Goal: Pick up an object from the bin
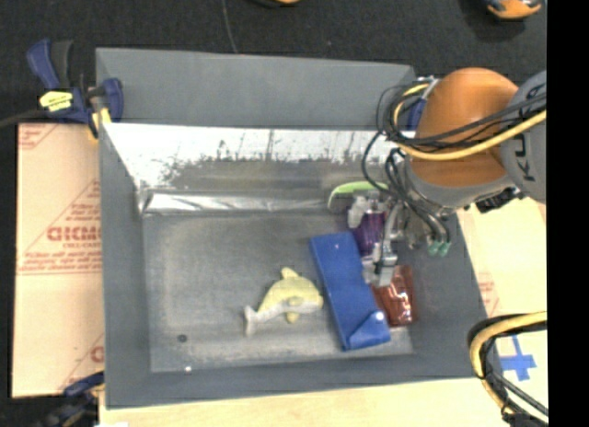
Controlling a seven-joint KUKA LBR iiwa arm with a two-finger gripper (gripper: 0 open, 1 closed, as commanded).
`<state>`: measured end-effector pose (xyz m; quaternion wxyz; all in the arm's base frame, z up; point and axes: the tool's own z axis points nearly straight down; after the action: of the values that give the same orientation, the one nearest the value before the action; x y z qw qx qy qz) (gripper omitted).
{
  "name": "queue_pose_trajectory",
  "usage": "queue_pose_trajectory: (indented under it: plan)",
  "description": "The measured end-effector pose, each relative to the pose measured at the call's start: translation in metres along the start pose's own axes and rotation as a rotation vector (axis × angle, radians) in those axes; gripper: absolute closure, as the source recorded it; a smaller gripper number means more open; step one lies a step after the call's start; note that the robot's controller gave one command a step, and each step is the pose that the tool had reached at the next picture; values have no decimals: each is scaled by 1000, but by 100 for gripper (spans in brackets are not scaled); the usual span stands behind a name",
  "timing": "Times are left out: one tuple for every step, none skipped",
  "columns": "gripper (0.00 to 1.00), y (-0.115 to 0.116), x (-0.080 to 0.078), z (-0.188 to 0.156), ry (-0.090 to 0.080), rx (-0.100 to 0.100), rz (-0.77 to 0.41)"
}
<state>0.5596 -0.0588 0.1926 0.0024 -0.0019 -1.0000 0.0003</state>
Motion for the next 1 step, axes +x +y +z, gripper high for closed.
queue_pose_trajectory:
  plan:
    - [0,0,-1,-4,-6,1,-1]
